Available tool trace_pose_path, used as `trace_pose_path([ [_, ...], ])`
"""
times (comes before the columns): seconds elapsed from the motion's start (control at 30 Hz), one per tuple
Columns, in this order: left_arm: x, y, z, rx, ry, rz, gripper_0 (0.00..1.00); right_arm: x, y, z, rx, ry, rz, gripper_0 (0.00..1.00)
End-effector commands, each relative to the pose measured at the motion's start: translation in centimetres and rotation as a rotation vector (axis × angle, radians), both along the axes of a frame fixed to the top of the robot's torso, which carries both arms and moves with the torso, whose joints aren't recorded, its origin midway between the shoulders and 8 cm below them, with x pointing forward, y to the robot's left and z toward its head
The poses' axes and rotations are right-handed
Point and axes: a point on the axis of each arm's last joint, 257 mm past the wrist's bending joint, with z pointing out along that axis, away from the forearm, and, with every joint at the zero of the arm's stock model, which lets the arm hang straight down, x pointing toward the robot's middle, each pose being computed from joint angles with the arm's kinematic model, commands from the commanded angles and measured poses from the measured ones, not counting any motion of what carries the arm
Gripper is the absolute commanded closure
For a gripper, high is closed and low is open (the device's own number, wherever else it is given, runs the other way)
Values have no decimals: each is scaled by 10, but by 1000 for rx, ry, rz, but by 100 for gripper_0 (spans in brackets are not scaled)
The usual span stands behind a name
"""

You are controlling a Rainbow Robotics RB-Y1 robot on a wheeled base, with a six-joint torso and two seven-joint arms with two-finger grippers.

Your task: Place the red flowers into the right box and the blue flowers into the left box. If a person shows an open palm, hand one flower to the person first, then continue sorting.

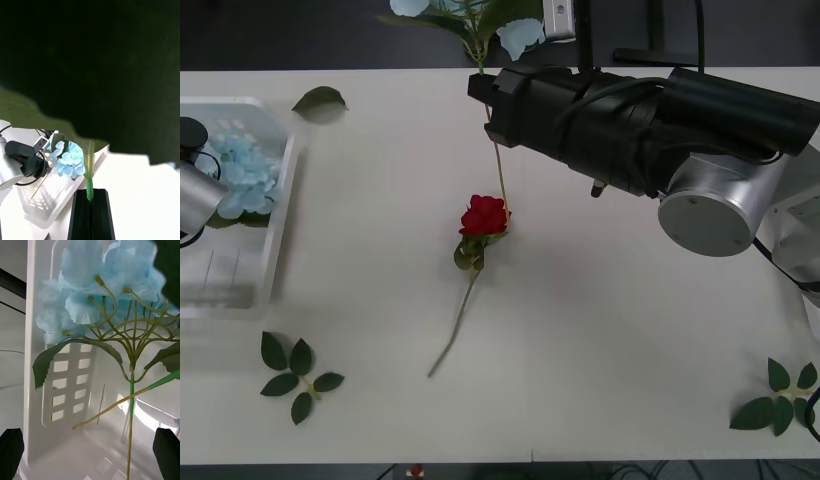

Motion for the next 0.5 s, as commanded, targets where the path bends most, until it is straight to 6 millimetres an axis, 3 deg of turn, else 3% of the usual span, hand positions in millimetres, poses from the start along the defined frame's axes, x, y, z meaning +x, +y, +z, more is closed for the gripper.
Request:
trace_pose_path([
  [0.03, 5, 6, 14, 17, -22, -2, 0, -5, 5, 23, 32, -26, 16, 100],
  [0.33, 5, 6, 14, 17, -22, -2, 0, -5, 5, 23, 32, -26, 16, 100],
  [0.37, 10, -21, -7, -24, 4, -48, 0, -5, 5, 23, 32, -26, 16, 100],
  [0.43, 11, -27, -10, -35, 21, -62, 0, -5, 5, 23, 32, -26, 16, 100],
  [0.47, 17, -26, 4, -28, 13, -66, 0, -5, 5, 23, 32, -26, 16, 100],
  [0.5, 12, -24, 7, -30, 39, -54, 0, -5, 5, 23, 32, -26, 16, 100],
])
